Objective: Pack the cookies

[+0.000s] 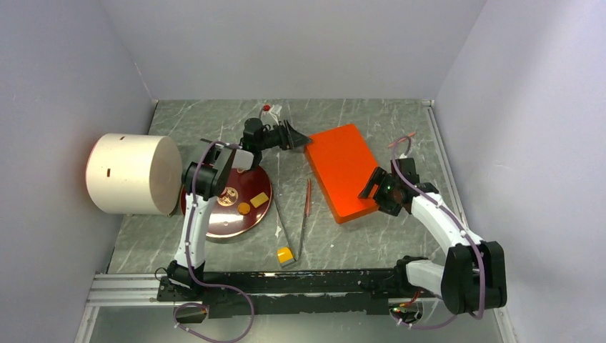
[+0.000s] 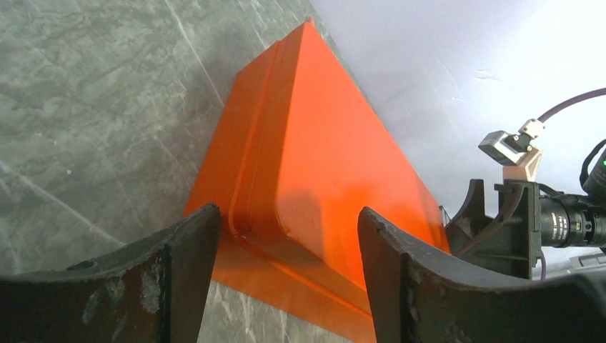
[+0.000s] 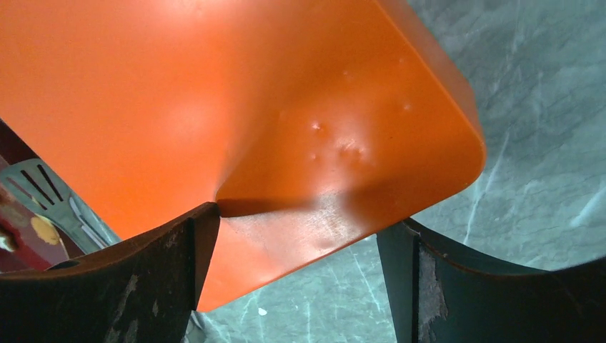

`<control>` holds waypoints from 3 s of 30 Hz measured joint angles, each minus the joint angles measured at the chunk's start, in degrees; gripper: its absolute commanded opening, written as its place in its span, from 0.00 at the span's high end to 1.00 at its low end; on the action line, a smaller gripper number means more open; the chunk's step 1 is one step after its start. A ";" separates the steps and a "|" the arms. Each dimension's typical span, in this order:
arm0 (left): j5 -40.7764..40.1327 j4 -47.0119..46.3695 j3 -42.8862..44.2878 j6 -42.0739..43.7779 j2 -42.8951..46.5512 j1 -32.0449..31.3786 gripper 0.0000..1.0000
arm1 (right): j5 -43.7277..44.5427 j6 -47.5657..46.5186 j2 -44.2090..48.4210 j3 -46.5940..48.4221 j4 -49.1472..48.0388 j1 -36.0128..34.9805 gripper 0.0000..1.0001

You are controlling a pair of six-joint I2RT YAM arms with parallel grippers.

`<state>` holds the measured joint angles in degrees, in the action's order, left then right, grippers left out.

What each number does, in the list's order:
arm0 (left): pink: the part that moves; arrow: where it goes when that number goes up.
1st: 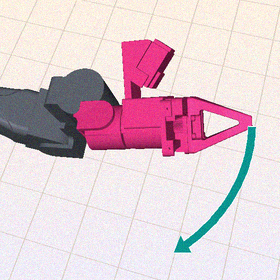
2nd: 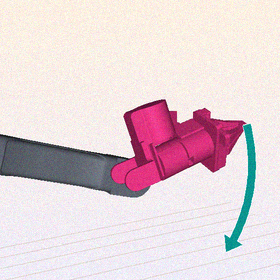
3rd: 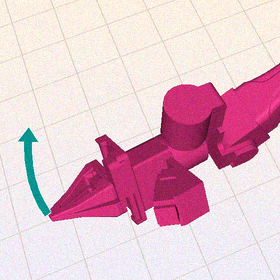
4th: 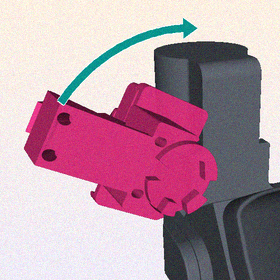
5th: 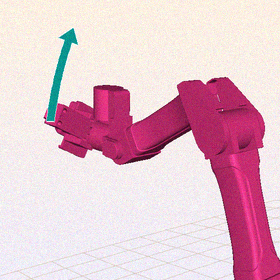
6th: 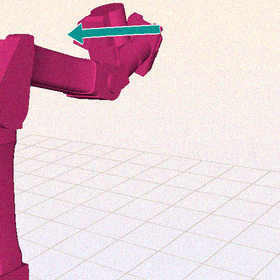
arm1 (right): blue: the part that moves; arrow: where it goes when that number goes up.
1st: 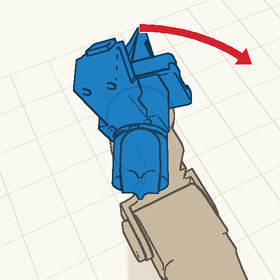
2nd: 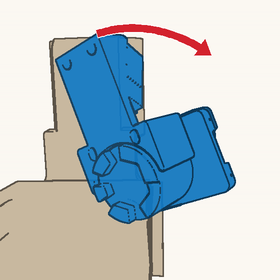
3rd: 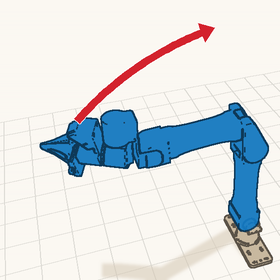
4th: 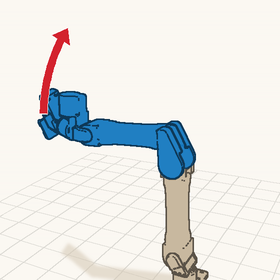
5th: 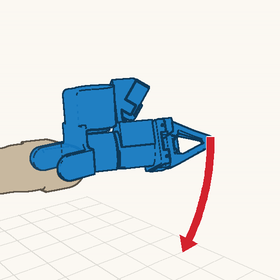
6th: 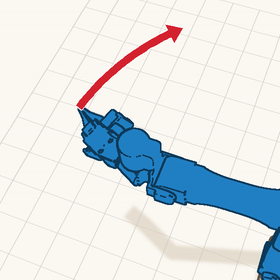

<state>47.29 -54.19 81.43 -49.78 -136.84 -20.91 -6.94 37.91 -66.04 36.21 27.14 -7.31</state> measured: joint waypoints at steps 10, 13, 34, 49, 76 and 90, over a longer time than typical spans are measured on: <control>-1.99 -2.05 -10.21 0.52 5.90 1.44 0.34 | 0.81 -7.65 -8.66 8.57 3.15 0.79 0.17; -3.21 -2.99 -13.66 0.55 7.91 1.66 0.34 | 0.79 -9.73 -11.02 10.82 3.74 1.07 0.17; -11.04 26.27 -12.63 17.42 18.45 0.50 0.29 | 1.05 -15.67 -18.91 17.94 1.90 1.88 0.17; -19.71 34.40 -13.49 20.15 21.18 -0.24 0.59 | 0.59 -15.89 -20.28 18.38 -0.52 1.92 0.17; -29.22 54.12 -14.86 19.34 29.53 -3.54 0.23 | 3.06 -15.04 -22.14 28.24 -2.01 4.26 0.12; -30.47 58.45 11.74 25.18 19.41 -2.80 0.18 | 6.34 -13.86 -23.76 29.42 -2.43 6.86 0.16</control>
<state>16.82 4.25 93.17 -24.60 -117.43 -23.70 -0.60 24.05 -89.80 65.63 24.71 -0.45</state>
